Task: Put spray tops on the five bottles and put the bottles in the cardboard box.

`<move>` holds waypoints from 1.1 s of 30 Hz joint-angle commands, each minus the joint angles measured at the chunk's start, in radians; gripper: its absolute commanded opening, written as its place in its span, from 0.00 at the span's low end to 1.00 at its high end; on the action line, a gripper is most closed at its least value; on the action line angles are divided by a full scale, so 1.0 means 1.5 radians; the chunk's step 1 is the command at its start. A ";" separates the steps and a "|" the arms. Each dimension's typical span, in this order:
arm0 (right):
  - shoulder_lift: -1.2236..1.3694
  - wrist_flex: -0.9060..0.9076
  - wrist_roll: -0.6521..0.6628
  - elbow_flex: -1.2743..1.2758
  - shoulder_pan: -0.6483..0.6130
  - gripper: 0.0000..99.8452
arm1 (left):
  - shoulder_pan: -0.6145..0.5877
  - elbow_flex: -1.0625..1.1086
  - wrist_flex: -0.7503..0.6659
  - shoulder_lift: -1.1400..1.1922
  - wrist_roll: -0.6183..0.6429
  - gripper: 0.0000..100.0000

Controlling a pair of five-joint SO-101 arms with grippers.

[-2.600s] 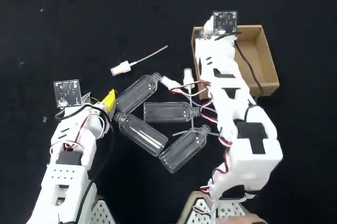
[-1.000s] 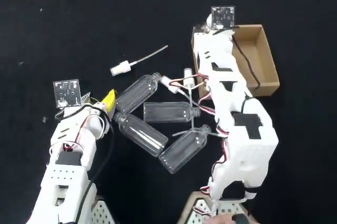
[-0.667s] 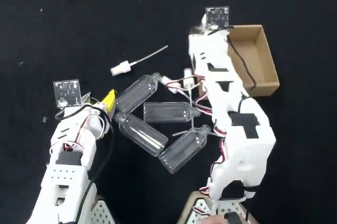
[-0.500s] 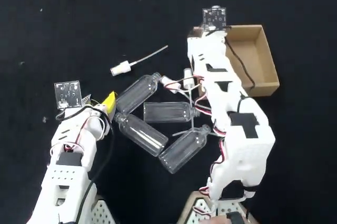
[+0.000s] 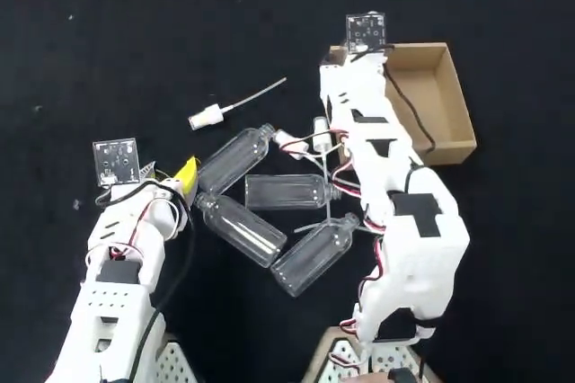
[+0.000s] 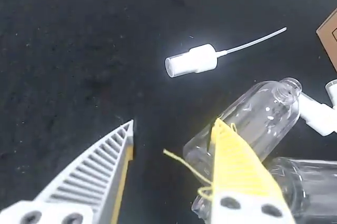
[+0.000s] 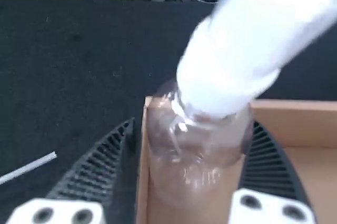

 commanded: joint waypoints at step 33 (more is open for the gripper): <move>-0.142 0.006 -0.003 0.080 -0.006 0.28 | 0.001 -0.009 -0.013 -0.011 -0.005 0.23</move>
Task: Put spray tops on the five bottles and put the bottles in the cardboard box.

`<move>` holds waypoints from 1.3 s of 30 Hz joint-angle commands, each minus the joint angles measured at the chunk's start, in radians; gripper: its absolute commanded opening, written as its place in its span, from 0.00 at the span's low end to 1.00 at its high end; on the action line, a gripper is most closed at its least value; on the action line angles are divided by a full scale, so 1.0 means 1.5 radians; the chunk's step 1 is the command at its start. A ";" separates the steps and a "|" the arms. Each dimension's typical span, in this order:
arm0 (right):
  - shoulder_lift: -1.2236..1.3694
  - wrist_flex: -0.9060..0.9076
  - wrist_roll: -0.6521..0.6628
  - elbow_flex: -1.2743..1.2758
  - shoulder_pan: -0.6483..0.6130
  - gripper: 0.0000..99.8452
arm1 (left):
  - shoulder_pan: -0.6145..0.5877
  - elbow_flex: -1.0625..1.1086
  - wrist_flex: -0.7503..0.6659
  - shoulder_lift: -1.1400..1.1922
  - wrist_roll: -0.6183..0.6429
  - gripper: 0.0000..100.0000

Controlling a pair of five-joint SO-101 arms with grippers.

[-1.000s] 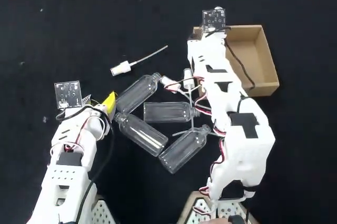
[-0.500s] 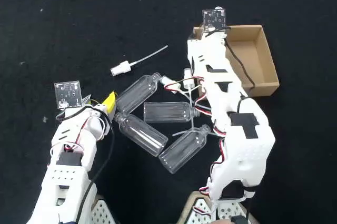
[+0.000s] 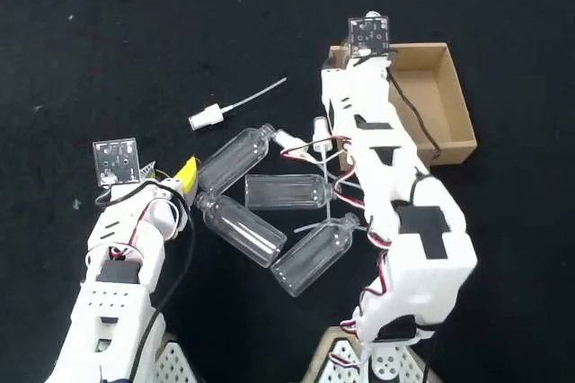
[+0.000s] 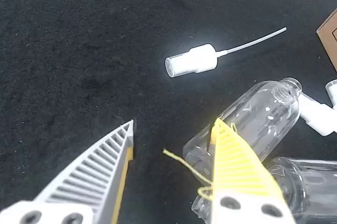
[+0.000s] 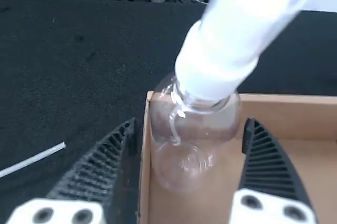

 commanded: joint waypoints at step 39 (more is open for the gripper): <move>-0.435 0.748 -0.035 0.012 -0.339 0.27 | -0.093 -0.029 -0.012 -0.011 0.003 0.23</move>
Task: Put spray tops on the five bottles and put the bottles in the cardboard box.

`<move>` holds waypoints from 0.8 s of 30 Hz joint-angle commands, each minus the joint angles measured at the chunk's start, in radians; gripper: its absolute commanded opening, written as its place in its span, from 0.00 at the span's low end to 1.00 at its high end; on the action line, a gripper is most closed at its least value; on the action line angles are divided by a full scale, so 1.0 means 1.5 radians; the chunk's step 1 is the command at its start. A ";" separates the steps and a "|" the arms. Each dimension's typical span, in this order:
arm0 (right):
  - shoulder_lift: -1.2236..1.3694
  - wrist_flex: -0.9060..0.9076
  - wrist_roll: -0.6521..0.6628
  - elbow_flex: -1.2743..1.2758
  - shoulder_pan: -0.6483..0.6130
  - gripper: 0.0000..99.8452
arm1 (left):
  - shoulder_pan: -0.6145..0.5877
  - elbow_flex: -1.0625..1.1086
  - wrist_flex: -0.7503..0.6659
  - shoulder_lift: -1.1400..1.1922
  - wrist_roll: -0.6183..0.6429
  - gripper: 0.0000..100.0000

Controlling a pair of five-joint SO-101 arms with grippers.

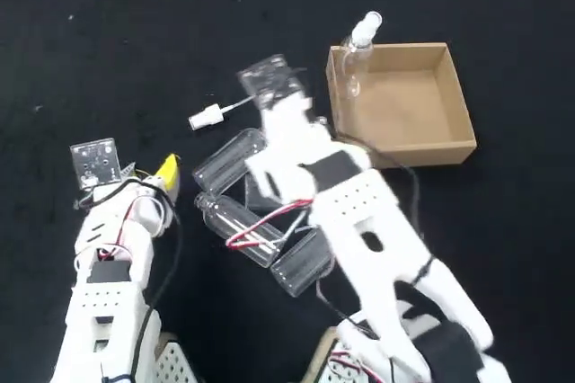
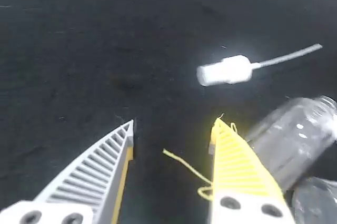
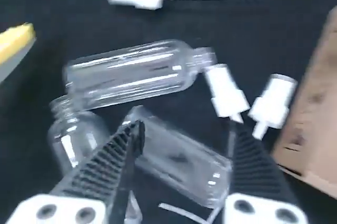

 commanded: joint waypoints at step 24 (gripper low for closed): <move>0.410 0.000 -0.501 -0.382 -0.038 0.27 | -0.023 -0.030 -0.014 -0.011 0.025 0.23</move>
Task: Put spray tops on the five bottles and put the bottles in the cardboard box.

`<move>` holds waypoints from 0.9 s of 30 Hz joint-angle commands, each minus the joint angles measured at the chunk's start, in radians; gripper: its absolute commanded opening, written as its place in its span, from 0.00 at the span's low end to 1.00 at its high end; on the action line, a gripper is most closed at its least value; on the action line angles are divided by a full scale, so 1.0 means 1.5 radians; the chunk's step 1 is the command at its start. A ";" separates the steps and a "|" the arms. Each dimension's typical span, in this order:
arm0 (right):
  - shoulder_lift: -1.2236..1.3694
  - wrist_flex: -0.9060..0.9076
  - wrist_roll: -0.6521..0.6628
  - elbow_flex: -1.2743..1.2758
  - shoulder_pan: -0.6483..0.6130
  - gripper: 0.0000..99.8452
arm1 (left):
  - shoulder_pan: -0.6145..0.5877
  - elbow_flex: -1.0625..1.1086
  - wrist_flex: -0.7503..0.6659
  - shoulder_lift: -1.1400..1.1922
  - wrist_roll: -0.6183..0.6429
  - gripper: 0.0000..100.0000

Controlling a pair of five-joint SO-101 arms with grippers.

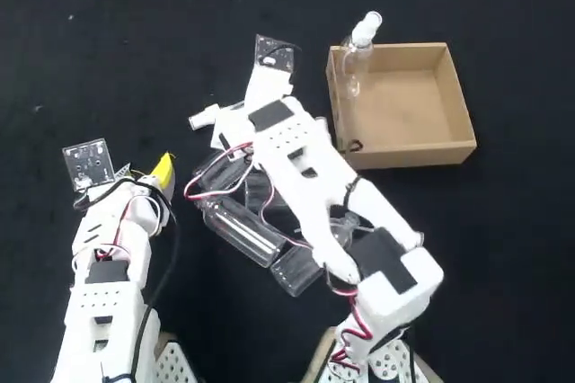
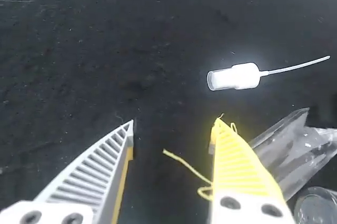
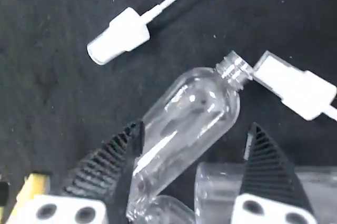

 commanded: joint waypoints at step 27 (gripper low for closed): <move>0.085 -0.051 0.068 -0.096 -0.007 0.01 | -0.007 -0.030 -0.014 -0.011 0.003 0.23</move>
